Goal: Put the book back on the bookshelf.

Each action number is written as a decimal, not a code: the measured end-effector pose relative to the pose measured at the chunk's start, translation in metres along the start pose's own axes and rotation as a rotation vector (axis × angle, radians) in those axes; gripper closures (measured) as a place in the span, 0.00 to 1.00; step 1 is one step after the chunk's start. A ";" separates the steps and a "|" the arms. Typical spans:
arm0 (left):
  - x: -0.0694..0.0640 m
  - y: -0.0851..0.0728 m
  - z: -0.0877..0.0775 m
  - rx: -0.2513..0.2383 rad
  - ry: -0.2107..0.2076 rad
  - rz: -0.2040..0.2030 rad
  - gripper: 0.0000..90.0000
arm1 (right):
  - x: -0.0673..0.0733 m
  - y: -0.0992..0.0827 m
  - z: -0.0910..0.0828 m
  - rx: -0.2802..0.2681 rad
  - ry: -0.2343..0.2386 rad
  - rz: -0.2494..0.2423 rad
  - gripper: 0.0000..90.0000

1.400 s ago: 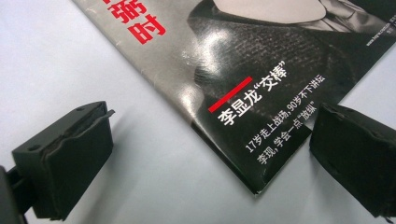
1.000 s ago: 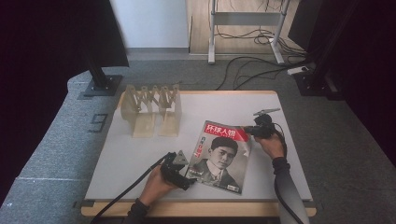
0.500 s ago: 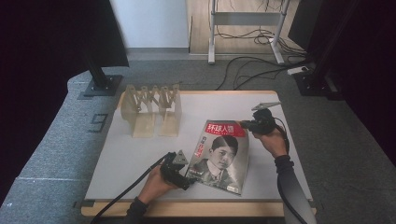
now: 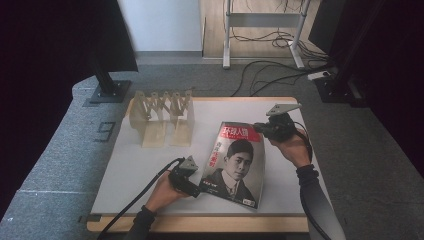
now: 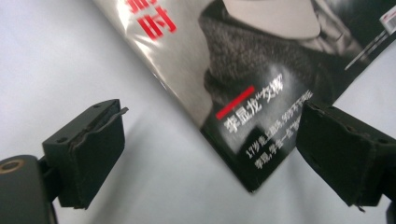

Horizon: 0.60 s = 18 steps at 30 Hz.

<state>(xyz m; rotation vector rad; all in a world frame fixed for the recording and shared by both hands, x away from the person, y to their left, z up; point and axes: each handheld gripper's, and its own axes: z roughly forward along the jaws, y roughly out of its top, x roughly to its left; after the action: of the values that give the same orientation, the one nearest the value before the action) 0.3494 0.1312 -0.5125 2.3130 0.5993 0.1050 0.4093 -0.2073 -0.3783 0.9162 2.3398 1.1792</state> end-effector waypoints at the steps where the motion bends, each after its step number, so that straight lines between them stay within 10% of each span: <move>1: 0.001 0.002 -0.001 0.000 -0.001 0.004 0.10 | 0.002 0.002 -0.003 -0.003 0.001 -0.006 0.93; 18: 0.027 0.035 0.012 0.019 -0.106 0.031 0.22 | 0.015 0.023 -0.034 -0.069 0.034 -0.076 0.93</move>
<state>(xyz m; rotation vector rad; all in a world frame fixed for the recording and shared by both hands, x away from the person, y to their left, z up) 0.3903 0.1135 -0.5001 2.3303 0.5127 -0.0084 0.3882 -0.2062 -0.3405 0.7837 2.3231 1.2451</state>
